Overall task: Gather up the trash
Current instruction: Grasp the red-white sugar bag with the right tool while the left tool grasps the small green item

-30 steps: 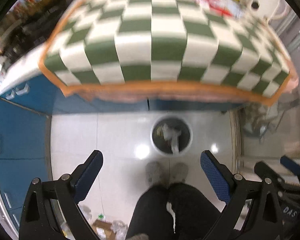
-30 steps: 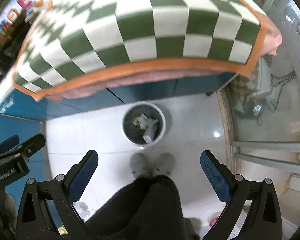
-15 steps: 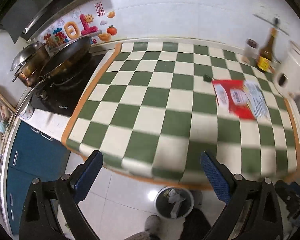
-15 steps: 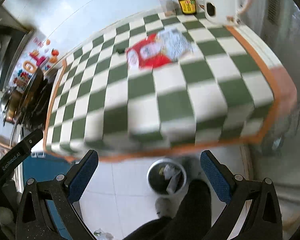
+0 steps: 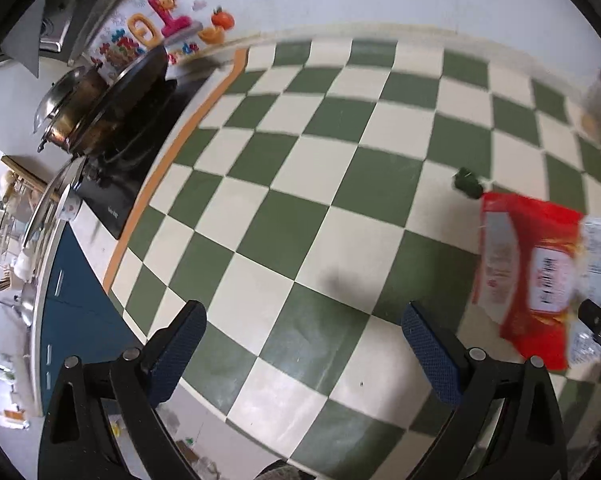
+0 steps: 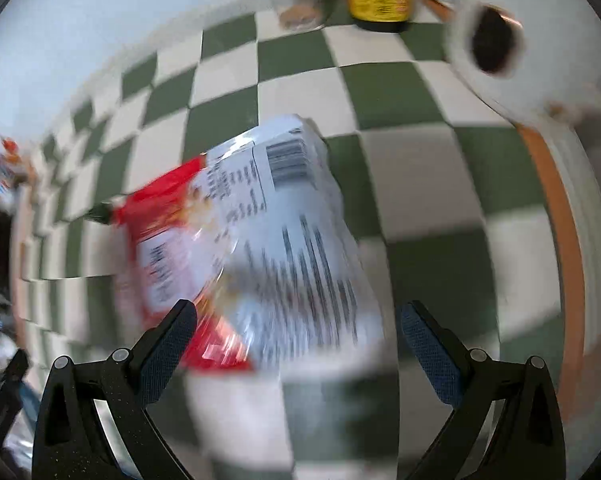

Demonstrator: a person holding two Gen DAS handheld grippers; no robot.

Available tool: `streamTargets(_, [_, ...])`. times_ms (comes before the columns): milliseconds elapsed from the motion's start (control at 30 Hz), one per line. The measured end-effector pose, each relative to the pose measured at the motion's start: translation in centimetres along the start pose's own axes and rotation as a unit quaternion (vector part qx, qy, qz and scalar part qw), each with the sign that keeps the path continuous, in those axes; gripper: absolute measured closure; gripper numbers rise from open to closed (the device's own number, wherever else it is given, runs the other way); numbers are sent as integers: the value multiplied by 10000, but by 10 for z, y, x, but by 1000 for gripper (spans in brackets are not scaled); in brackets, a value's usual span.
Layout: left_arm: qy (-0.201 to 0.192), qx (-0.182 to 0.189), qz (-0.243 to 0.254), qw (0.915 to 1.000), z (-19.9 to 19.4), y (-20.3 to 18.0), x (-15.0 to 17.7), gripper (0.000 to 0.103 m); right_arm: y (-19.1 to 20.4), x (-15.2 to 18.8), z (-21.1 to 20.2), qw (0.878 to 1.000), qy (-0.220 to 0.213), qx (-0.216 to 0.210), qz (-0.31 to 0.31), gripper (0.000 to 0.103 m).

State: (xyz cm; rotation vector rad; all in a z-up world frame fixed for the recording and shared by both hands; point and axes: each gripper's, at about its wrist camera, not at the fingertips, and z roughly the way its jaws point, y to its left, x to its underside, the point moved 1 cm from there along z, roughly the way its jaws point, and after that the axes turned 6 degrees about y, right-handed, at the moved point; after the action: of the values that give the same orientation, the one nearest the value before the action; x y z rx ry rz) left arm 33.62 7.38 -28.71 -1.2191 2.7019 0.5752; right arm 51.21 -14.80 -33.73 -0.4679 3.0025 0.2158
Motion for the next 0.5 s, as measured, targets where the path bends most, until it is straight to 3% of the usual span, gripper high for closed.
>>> streamTargets(67, [113,-70,-9,9999,11,-2,-4,3,9,-11,21,9997,130,166,-130,1])
streamTargets(133, [178,-138,-7,9997,18,-4,-7,3,22,-13,25,9975,-186,546,-406,8])
streamTargets(200, [257,-140,-26,9996,24,-6,-10,3,28,-13,25,9956,-424,612,-562,15])
streamTargets(267, [328,-96,-22,9994,28,-11,-15,3,29,-14,20,9934,-694,652,-633,40])
streamTargets(300, [356,-40,-13,9994,29,-15,-19,3,27,-14,16,9931,-771,610,-641,68])
streamTargets(333, [376,41,-1,9993,30,-20,-23,3,23,-17,14,9942,-771,433,-619,74])
streamTargets(500, [416,502,-11,9979,27,-42,-44,3,-6,-32,-2,9958,-850,225,-247,75])
